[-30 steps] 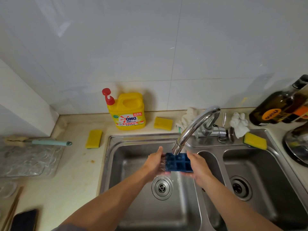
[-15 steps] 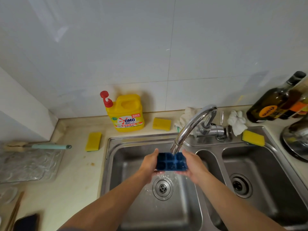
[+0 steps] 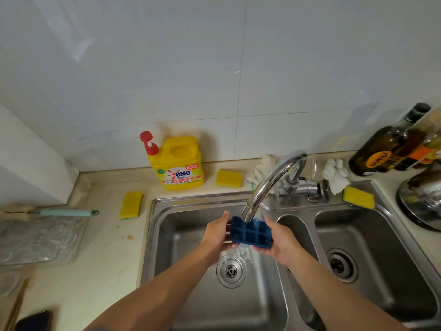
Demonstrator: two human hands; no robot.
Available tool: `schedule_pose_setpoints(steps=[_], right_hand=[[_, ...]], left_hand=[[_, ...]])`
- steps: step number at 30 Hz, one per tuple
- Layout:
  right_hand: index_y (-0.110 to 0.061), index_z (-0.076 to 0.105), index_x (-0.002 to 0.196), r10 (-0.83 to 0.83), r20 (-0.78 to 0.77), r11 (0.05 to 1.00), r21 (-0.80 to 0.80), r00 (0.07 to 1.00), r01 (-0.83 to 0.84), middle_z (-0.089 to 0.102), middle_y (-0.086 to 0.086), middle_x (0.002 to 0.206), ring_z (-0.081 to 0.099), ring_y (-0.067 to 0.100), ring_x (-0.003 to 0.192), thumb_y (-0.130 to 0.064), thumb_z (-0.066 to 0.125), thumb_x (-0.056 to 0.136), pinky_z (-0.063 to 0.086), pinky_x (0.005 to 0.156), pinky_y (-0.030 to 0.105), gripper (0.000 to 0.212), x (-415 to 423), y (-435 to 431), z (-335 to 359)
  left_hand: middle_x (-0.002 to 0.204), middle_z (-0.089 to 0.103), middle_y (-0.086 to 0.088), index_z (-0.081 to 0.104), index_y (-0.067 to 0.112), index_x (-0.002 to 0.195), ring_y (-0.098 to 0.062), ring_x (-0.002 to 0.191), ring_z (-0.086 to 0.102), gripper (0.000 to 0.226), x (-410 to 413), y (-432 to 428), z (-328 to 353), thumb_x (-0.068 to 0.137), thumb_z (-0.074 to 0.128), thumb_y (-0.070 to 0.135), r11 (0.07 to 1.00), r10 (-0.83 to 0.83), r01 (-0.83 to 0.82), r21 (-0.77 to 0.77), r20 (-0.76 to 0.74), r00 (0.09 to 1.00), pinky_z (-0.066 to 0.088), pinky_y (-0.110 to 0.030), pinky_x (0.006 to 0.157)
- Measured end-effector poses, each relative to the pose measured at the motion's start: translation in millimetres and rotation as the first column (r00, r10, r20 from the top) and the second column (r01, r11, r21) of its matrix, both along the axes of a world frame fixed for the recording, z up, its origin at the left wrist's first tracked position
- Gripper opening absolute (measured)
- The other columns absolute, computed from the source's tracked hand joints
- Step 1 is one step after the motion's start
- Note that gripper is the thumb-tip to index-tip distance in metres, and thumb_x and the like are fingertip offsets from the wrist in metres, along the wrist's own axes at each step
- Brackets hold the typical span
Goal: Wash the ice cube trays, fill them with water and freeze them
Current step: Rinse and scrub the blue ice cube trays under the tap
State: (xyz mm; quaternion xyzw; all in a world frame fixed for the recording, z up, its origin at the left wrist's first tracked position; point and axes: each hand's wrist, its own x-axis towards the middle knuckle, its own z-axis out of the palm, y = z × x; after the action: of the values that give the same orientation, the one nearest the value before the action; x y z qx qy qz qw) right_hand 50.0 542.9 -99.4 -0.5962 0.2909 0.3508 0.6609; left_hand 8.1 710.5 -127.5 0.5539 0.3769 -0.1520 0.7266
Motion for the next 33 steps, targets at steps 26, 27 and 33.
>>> schedule_pose_setpoints(steps=[26,27,33], right_hand=[[-0.01,0.063,0.117,0.042,0.03,0.999,-0.001,0.999,-0.042,0.076,0.016,0.103,0.076,0.033,0.09,-0.051,0.046,0.106,0.059,0.063,0.039,0.047,13.5,7.1,-7.0],[-0.01,0.064,0.117,0.071,0.032,0.997,0.0,0.997,-0.071,0.077,0.016,0.102,0.076,0.033,0.089,-0.052,0.045,0.106,0.06,0.063,0.039,0.047,14.7,9.9,-5.9],[-0.01,0.068,0.105,0.241,0.129,0.97,-0.066,0.962,-0.234,0.077,0.015,0.096,0.077,0.032,0.082,-0.042,0.05,0.106,0.064,0.079,0.052,0.037,12.7,27.1,3.5]], left_hand=[[0.102,0.077,-0.008,0.076,0.014,0.106,-0.027,0.1,0.071,0.041,-14.1,-5.6,33.9,0.106,0.043,0.039,0.998,0.055,-0.051,-0.026,0.154,0.987,0.058,-0.036,0.085],[0.101,0.077,-0.008,0.075,0.014,0.107,-0.027,0.1,0.071,0.04,-17.3,-4.2,33.2,0.106,0.044,0.038,0.997,0.076,-0.074,-0.019,0.145,0.987,0.059,-0.037,0.086],[0.098,0.077,-0.009,0.07,0.012,0.107,-0.026,0.095,0.073,0.033,-32.0,3.8,24.9,0.106,0.048,0.036,0.967,0.251,-0.254,0.026,0.092,0.964,0.061,-0.033,0.073]])
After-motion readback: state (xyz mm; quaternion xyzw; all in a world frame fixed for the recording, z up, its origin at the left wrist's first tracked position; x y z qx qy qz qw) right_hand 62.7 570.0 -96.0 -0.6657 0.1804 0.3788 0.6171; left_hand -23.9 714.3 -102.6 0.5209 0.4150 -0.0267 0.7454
